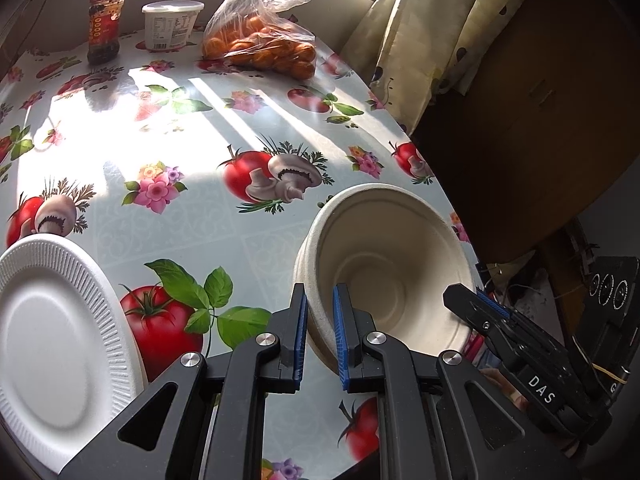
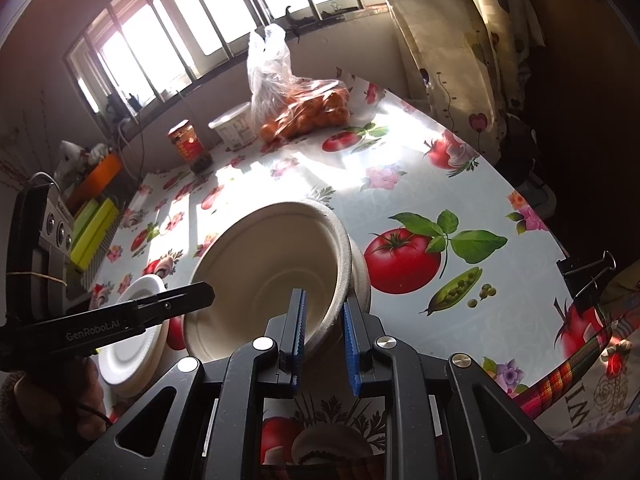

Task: Organize plates and bowls

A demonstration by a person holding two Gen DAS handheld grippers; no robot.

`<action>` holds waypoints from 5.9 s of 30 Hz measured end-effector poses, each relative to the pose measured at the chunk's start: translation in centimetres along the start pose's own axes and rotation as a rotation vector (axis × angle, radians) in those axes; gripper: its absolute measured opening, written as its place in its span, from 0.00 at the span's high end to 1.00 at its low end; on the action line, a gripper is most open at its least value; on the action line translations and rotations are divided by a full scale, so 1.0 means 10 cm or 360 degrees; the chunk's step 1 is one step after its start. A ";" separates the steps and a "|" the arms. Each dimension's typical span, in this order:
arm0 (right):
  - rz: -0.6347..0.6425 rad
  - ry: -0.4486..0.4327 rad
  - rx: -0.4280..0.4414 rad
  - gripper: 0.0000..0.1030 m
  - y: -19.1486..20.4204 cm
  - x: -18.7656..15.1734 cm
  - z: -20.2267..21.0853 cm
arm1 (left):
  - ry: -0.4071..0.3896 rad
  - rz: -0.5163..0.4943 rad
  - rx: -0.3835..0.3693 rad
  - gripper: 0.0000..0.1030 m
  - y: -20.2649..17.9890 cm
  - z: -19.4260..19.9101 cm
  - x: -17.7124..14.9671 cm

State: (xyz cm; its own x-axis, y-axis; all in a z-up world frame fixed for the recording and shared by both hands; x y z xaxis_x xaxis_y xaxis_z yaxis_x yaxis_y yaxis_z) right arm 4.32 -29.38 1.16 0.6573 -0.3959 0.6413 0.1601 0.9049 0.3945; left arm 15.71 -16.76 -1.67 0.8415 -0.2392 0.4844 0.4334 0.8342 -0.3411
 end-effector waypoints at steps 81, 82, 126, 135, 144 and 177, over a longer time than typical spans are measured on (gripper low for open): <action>0.0051 -0.0079 -0.0117 0.57 0.00 -0.07 0.15 | -0.0094 0.0004 0.0077 0.76 0.07 0.16 -0.10; 0.0048 -0.0077 -0.0117 0.57 0.00 -0.07 0.15 | -0.0096 0.0004 0.0082 0.76 0.07 0.17 -0.10; -0.0055 -0.0106 -0.0079 0.56 -0.25 -0.07 0.08 | -0.0137 -0.0017 0.0144 0.76 0.01 0.14 -0.05; -0.0061 -0.0089 -0.0065 0.56 -0.28 -0.08 0.04 | -0.0146 -0.0037 0.0183 0.76 0.00 0.11 -0.07; -0.0052 -0.0082 -0.0033 0.56 -0.26 -0.10 0.07 | -0.0218 -0.0122 0.0238 0.76 -0.04 0.13 -0.15; -0.0013 0.0030 0.0037 0.55 -0.21 -0.11 -0.15 | -0.0101 0.0004 0.0032 0.76 -0.03 -0.05 -0.11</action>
State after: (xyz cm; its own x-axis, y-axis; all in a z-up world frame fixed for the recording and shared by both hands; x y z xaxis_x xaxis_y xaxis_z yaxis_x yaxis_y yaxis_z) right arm 4.41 -30.58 -1.34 0.6700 -0.3998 0.6255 0.1482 0.8977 0.4150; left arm 14.81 -17.02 -2.47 0.8200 -0.2057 0.5341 0.4243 0.8447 -0.3262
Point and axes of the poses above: each gripper's, at about its wrist camera, not at the fingertips, and z roughly against the way its jaws point, y to its left, x to its top, the point moved 4 cm from there along -z, roughly the way its jaws point, and after that the axes turned 5 degrees about x, right-handed, at the moved point
